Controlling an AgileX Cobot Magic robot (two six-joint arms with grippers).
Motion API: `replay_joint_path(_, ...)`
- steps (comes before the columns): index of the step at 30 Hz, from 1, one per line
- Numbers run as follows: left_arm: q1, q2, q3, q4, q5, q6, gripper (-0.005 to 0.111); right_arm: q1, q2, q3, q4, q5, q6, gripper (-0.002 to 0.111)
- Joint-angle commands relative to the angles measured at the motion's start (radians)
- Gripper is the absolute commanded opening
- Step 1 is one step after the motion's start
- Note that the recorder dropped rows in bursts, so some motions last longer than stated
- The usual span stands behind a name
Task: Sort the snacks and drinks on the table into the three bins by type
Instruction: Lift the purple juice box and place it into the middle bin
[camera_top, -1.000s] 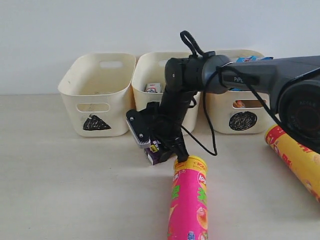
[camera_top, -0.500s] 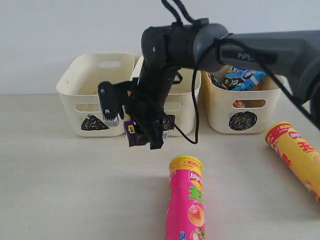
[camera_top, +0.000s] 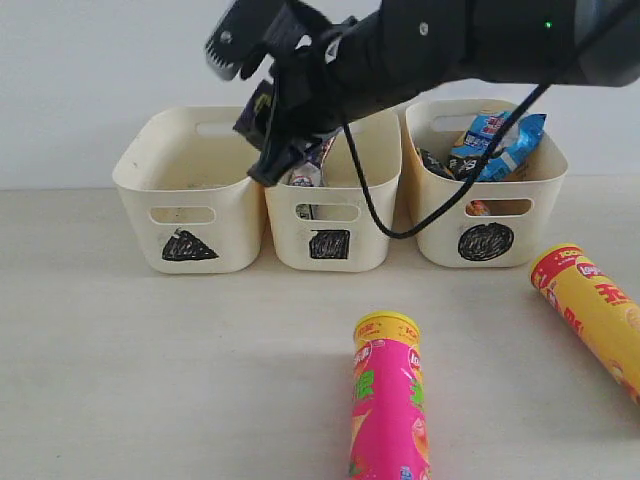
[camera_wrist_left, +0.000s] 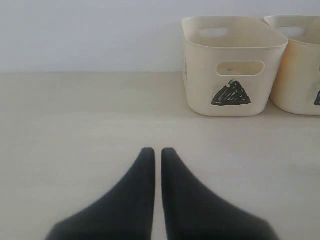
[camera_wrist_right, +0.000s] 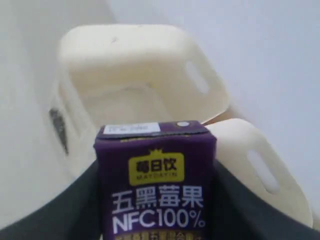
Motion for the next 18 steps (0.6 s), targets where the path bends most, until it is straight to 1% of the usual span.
replay_joint_path(1,0.003,-0.004,-0.003,-0.001,-0.008,-0.006,0.004,-0.064,0.006,0.091,0.002,-0.344,0.276,0.000)
replay_joint_path(4,0.003,-0.004,-0.003,-0.001,-0.006,-0.006,0.004,-0.087,0.037,0.099,0.018,-0.449,0.367,0.000)
replay_joint_path(7,0.003,-0.004,-0.003,-0.001,-0.006,-0.006,0.004,-0.102,0.072,0.099,0.023,-0.529,0.403,0.000)
replay_joint_path(13,0.003,-0.004,-0.003,-0.001,-0.006,-0.006,0.004,-0.154,0.151,0.099,0.058,-0.646,0.502,0.000)
replay_joint_path(15,0.003,-0.004,-0.003,-0.001,-0.006,-0.006,0.004,-0.176,0.174,0.095,0.060,-0.671,0.536,0.000)
replay_joint_path(18,0.003,-0.004,-0.003,-0.001,-0.006,-0.006,0.004,-0.216,0.214,0.048,0.054,-0.621,0.626,0.000)
